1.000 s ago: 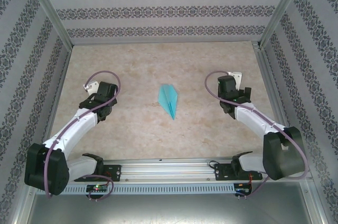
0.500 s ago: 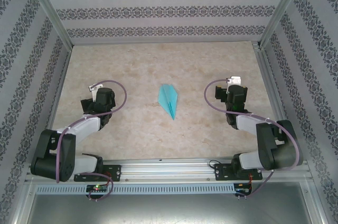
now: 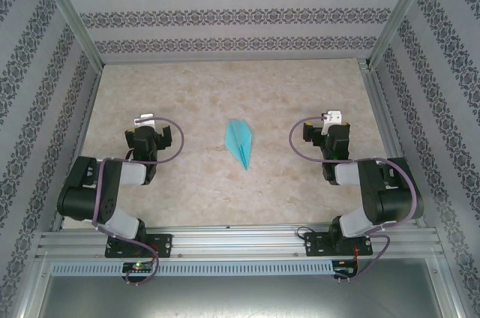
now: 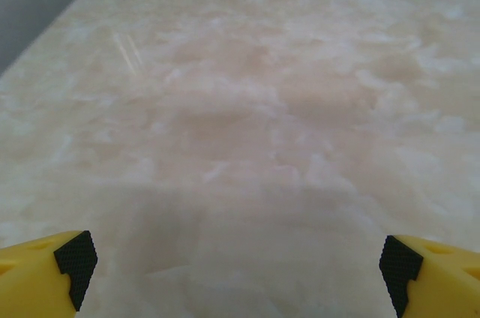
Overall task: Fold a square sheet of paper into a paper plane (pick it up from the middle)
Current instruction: Reset both arms
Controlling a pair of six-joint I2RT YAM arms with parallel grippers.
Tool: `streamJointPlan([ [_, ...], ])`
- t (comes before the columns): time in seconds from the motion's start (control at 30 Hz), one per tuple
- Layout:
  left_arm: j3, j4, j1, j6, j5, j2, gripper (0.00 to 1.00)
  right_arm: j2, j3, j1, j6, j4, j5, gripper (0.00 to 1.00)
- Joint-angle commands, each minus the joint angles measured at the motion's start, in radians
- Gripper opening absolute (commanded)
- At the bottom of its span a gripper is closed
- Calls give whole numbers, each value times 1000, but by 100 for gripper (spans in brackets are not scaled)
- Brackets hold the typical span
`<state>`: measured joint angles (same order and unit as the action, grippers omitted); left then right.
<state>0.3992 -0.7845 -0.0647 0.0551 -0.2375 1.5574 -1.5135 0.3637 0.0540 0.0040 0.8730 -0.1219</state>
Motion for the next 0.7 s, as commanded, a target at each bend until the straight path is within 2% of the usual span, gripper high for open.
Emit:
streamJointPlan([
  [0.0, -9, -115, 38, -23, 101, 14, 100, 13, 11, -8, 17, 25, 4, 98],
  [0.07, 1, -54, 45, -12, 106, -4, 100, 7, 15, -11, 20, 30, 14, 98],
  [0.1, -8, -100, 45, -18, 104, 11, 100, 12, 14, -11, 21, 22, 15, 98],
  [0.67, -7, -84, 46, -18, 105, 2, 100, 10, 15, -10, 16, 23, 20, 98],
])
